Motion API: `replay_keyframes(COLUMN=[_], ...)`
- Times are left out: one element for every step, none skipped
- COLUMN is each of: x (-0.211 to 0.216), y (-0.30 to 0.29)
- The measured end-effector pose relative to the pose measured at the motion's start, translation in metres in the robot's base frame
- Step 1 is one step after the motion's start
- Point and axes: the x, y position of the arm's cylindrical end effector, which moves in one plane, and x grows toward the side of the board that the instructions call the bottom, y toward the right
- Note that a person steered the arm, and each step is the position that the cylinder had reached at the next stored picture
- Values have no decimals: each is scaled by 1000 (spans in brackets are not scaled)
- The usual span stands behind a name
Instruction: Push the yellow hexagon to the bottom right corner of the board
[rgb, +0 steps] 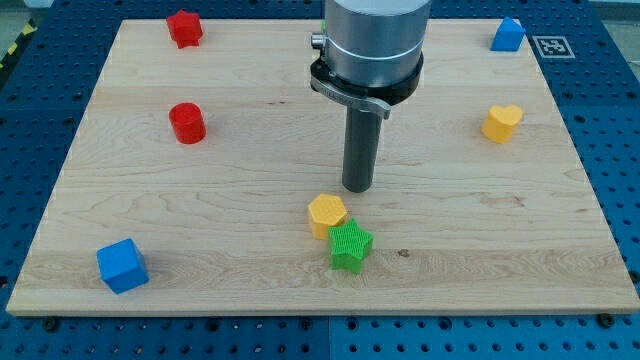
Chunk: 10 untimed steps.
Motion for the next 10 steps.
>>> replay_keyframes(x=[0,0,0,0,14,44,57,68,65,44], y=[0,4,-7,-45,-70,-76,-72,-57,-45,-45])
